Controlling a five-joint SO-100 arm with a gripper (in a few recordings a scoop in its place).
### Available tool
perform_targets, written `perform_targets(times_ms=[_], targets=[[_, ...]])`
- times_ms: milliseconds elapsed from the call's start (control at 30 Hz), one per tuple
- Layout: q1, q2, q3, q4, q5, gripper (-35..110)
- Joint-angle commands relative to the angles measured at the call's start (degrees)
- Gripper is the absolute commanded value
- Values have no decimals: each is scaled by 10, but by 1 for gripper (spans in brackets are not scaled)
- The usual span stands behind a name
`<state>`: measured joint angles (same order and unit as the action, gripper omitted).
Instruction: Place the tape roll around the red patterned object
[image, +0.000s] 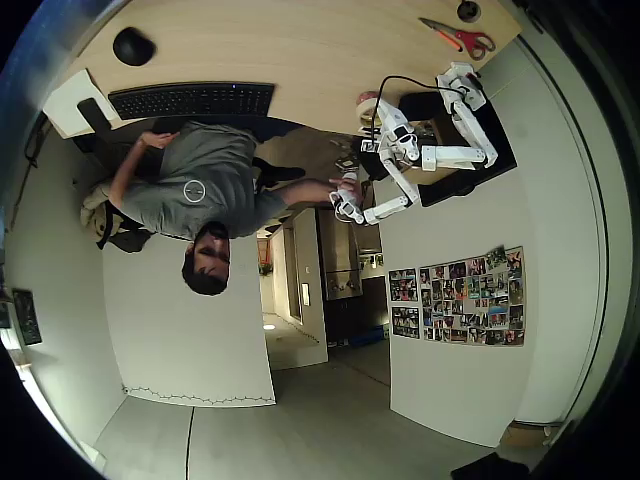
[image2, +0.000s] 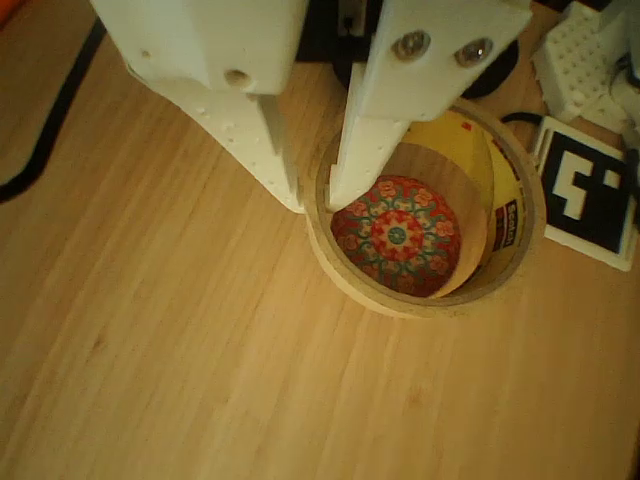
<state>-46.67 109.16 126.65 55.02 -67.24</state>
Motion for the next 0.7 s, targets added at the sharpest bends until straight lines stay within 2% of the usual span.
perform_targets(times_ms=[0,67,200,300,433,667], targets=[[-4,7,11,-13,-5,0],[1,4,11,-17,-8,0],[3,4,-25,22,-28,27],[11,-15,-90,80,-40,37],[28,-43,-205,171,-70,41],[27,-129,-527,395,-117,41]])
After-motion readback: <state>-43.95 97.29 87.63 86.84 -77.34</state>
